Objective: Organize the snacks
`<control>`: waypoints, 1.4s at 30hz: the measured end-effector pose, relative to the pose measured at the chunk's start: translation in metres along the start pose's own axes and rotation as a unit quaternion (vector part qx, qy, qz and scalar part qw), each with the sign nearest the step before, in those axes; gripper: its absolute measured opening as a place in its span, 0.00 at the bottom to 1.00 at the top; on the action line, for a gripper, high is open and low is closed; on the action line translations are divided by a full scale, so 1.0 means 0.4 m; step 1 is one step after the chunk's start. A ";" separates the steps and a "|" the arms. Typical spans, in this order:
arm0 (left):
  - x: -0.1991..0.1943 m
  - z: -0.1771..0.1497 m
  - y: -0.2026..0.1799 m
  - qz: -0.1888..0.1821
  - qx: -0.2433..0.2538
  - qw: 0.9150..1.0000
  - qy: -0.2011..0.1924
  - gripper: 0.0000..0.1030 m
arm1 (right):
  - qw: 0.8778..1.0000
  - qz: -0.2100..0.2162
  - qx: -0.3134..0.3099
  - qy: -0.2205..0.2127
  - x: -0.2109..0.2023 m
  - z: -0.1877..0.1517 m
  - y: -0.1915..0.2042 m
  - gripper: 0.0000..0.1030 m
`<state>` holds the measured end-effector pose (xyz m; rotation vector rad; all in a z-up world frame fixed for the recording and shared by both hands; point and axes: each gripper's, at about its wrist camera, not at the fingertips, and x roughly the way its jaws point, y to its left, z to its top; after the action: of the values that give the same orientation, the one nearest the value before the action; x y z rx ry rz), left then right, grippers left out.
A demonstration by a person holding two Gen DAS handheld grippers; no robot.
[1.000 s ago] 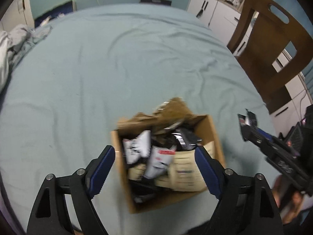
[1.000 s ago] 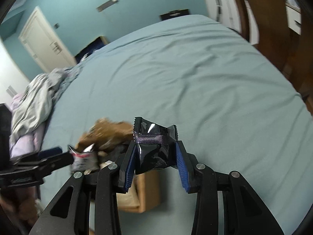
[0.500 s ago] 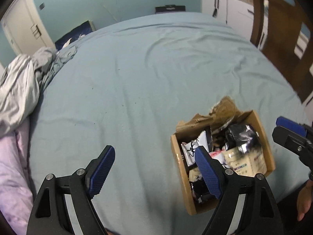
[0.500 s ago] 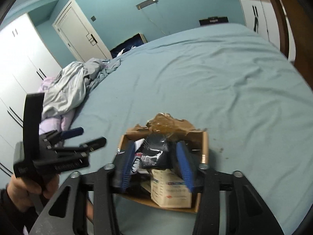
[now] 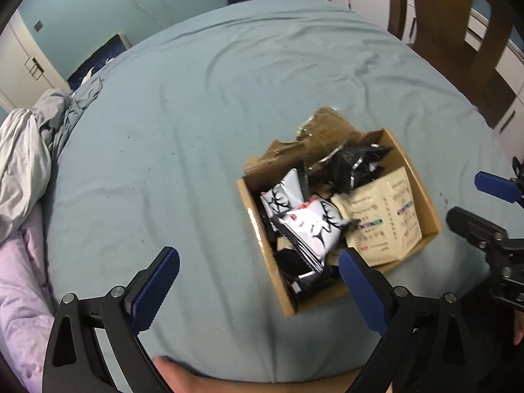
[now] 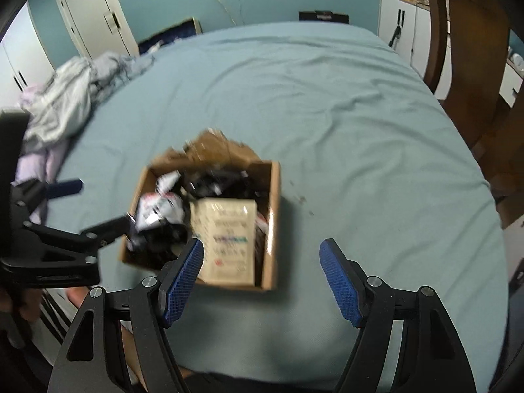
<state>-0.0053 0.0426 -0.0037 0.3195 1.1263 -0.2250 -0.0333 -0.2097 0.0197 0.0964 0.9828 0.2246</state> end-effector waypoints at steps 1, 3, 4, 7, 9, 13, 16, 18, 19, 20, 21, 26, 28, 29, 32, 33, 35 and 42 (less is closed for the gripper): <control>0.000 -0.001 -0.006 0.001 0.003 1.000 -0.001 0.97 | 1.000 0.003 0.000 0.011 0.009 0.001 -0.004 0.71; -0.001 -0.001 -0.020 0.008 0.009 1.000 -0.002 0.97 | 1.000 0.011 0.005 0.020 0.030 0.017 0.020 0.71; 0.000 -0.001 -0.024 0.011 0.011 1.000 -0.001 0.97 | 1.000 0.017 0.009 0.024 0.038 0.023 0.020 0.71; -0.002 -0.006 -0.032 0.018 0.008 1.000 0.001 0.97 | 0.999 0.028 0.012 0.036 0.071 0.039 0.020 0.71; -0.016 -0.009 -0.042 0.031 0.013 0.999 -0.012 0.97 | 0.999 0.024 0.005 0.039 0.086 0.047 0.020 0.71; -0.017 -0.008 -0.063 0.032 0.039 0.999 -0.018 0.98 | 0.999 0.019 -0.004 0.043 0.110 0.051 0.022 0.71; -0.012 -0.009 -0.069 0.039 0.051 0.998 -0.018 0.98 | 0.999 0.020 -0.001 0.040 0.112 0.047 0.023 0.71; -0.015 -0.008 -0.071 0.046 0.054 0.997 -0.021 0.98 | 0.999 0.020 -0.001 0.038 0.111 0.047 0.024 0.71; -0.016 -0.007 -0.071 0.049 0.055 0.997 -0.022 0.98 | 0.999 0.020 -0.002 0.037 0.112 0.047 0.025 0.71; -0.016 -0.007 -0.072 0.053 0.055 0.997 -0.023 0.98 | 0.999 0.018 -0.003 0.036 0.112 0.046 0.025 0.71; -0.017 -0.006 -0.072 0.054 0.055 0.997 -0.024 0.98 | 0.999 0.015 -0.003 0.035 0.113 0.045 0.025 0.71; -0.019 -0.004 -0.065 0.054 0.049 0.997 -0.022 0.98 | 0.999 0.010 -0.009 0.032 0.113 0.044 0.030 0.71; -0.018 -0.004 -0.065 0.055 0.048 0.997 -0.021 0.98 | 0.999 0.007 -0.015 0.031 0.111 0.042 0.032 0.71; -0.017 -0.003 -0.065 0.054 0.047 0.997 -0.019 0.98 | 0.999 0.005 -0.018 0.031 0.112 0.041 0.035 0.71; -0.014 -0.003 -0.063 0.052 0.046 0.997 -0.015 0.98 | 0.999 0.001 -0.027 0.030 0.112 0.039 0.043 0.71; -0.014 -0.003 -0.062 0.052 0.046 0.997 -0.015 0.98 | 0.999 0.000 -0.030 0.030 0.112 0.039 0.043 0.71; -0.014 -0.004 -0.060 0.052 0.045 0.998 -0.015 0.98 | 0.999 0.000 -0.033 0.031 0.113 0.040 0.044 0.71; -0.011 -0.003 -0.051 0.050 0.038 0.998 -0.013 0.98 | 0.999 0.001 -0.030 0.031 0.113 0.043 0.037 0.71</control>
<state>-0.0150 0.0242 -0.0028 0.4380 1.0751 -0.1829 0.0030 -0.1843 -0.0049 0.0350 1.0360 0.2601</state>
